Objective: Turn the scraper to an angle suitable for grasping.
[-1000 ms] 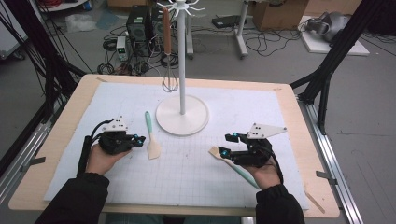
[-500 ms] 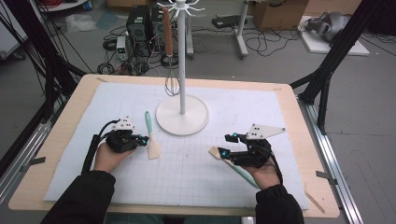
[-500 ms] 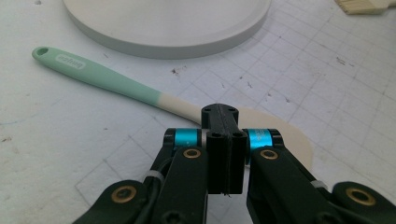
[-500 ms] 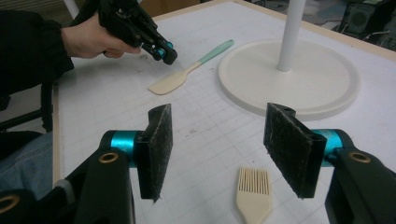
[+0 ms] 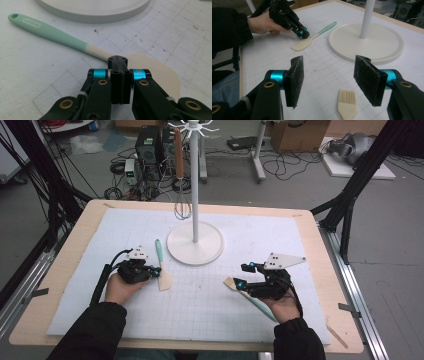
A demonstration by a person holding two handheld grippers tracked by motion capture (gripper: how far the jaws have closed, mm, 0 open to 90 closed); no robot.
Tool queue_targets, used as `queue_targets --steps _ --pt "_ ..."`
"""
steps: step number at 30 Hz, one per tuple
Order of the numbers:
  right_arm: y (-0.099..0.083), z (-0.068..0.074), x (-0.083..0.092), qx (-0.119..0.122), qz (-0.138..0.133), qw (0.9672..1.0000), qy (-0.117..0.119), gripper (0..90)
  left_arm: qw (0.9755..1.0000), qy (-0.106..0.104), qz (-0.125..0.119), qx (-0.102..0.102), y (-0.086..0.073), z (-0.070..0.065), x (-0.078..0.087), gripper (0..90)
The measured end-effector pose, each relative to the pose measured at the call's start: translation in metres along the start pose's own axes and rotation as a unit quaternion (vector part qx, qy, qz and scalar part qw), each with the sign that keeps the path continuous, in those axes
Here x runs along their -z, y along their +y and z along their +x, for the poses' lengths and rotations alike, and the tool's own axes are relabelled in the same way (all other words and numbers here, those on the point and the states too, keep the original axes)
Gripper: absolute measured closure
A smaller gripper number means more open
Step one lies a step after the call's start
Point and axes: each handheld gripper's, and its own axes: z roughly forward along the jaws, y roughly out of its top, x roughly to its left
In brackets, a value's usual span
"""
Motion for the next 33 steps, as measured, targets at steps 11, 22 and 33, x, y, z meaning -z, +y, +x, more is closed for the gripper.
queue_targets --steps 11,22,33 --pt "0.0 0.001 0.0 0.0 0.0 1.0 0.0 40.5 1.0 -0.006 0.004 -0.007 0.0 -0.003 -0.001 89.7" --pt "0.0 0.001 0.0 -0.001 0.001 1.0 0.001 40.5 0.9996 -0.023 0.003 -0.018 -0.001 -0.014 -0.002 89.7" --pt "-0.001 0.001 -0.001 -0.001 0.002 1.0 0.001 40.5 0.9998 -0.011 -0.006 -0.015 0.005 -0.016 -0.007 89.7"
